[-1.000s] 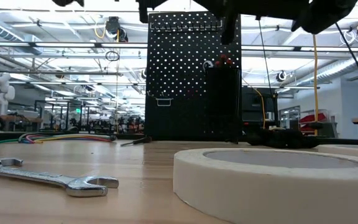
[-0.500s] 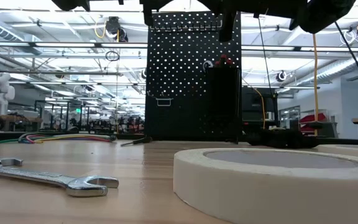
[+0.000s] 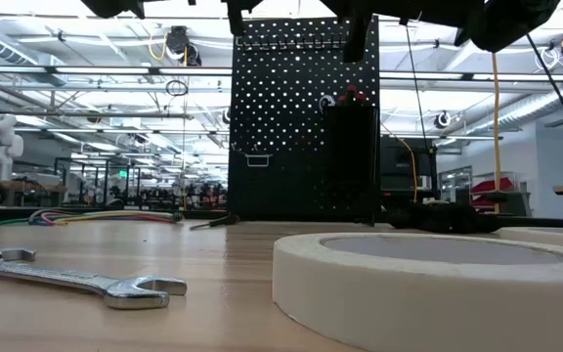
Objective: Hang tools onto peg board
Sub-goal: Hang the silver wrench on the peg board
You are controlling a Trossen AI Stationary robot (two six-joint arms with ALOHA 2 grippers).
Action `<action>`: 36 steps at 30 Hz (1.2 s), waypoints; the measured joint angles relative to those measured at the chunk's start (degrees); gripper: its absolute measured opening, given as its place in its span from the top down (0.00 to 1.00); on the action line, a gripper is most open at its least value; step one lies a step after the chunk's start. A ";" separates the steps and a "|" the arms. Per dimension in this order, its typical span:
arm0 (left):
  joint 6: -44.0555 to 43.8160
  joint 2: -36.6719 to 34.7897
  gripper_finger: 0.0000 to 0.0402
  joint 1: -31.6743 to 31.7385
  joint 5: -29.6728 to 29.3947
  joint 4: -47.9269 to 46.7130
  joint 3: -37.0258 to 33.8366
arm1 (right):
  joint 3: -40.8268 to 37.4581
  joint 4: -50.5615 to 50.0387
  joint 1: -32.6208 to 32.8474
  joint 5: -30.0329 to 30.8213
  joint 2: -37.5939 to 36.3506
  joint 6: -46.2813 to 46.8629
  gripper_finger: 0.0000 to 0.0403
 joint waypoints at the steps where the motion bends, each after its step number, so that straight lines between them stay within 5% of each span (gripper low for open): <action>1: 0.00 0.35 0.66 0.00 0.04 0.26 0.03 | 0.00 0.00 0.00 0.01 0.00 0.00 0.98; 11: -0.07 4.64 0.68 -0.11 1.71 1.77 3.10 | 0.00 -0.04 0.00 0.26 0.00 -0.97 0.98; 25: -0.28 3.98 0.97 -0.17 4.31 0.59 3.06 | 0.00 0.66 -0.04 0.26 -0.02 -1.96 0.98; 36: 0.07 3.69 0.99 0.13 4.33 -0.72 3.06 | 0.00 -0.02 -0.20 0.55 -0.33 -2.80 0.91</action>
